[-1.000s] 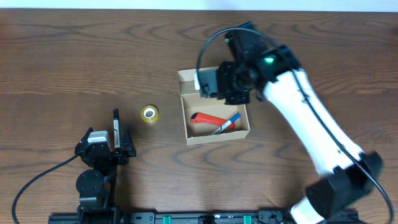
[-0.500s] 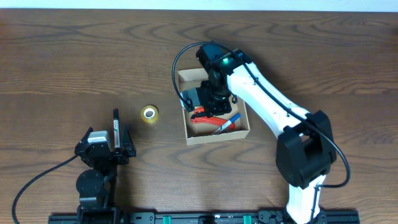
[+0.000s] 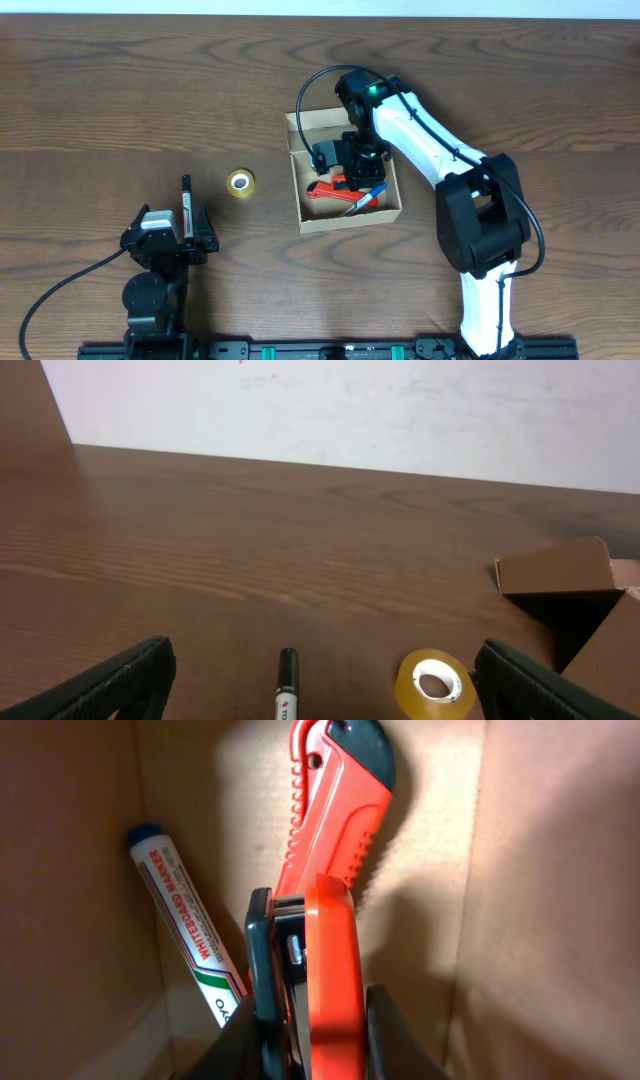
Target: Pack container
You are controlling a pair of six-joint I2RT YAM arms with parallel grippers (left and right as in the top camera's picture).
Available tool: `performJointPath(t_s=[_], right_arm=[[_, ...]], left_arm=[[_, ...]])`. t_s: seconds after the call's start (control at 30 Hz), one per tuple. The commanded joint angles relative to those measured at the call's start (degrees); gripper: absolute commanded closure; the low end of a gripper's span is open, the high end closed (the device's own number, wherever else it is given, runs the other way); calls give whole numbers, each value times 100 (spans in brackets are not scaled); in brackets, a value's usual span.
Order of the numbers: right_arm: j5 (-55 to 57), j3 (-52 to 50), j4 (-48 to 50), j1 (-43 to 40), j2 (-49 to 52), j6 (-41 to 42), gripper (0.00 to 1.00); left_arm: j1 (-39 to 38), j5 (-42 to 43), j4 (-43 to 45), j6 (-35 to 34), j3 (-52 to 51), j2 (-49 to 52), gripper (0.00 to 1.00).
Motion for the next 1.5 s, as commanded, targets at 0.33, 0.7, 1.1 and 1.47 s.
performJointPath(t_s=[0.33,0.7,1.1,1.47], right_arm=[[-118,-7,28,0,24,52,55],[-127,28,42,-15,-1093,195,50],[245,149,1231,-1366,-3346,4564,4],[225,146,876,-3375,-3421,5375,1]], left_arm=[[-24,17,-278,-33,-87,-2,4],[-24,20,-612,-63,407,-2,5],[-24,7,-3504,-1526,3355,1023,5],[-22,-352,-6251,-1016,6721,5939,5]])
